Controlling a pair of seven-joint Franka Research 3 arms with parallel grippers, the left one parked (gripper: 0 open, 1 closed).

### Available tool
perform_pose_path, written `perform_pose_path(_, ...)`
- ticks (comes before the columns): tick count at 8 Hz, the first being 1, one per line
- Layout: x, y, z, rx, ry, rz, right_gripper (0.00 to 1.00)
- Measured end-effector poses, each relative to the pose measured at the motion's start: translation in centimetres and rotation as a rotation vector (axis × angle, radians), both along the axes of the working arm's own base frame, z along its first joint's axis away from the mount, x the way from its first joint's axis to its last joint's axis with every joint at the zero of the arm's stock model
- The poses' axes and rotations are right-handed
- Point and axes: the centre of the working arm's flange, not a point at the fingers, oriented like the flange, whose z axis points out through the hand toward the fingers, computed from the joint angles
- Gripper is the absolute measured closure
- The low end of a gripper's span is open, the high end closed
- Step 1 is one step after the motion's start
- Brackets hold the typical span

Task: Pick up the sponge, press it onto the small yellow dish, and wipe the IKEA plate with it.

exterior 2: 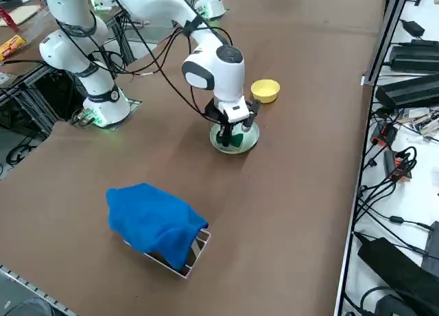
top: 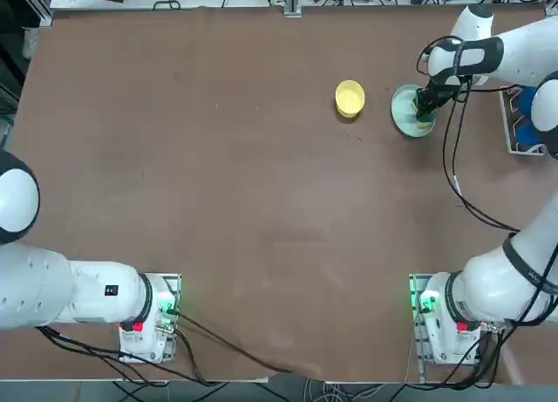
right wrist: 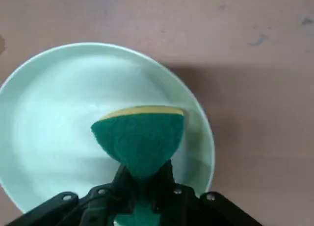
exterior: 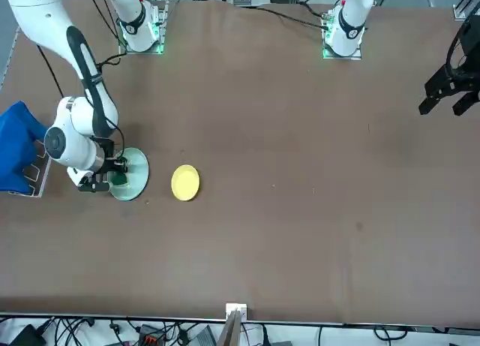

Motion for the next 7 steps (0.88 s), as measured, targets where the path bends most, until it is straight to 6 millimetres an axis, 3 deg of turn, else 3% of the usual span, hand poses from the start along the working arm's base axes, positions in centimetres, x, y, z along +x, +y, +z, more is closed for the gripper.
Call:
perform_pose_path(4, 1.0, -0.1, 0.0, 0.006, -0.018, 0.017, 0.83)
perform_pose_path(7, 1.8, 2.6, 0.1, 0.042, -0.028, 0.038, 0.83)
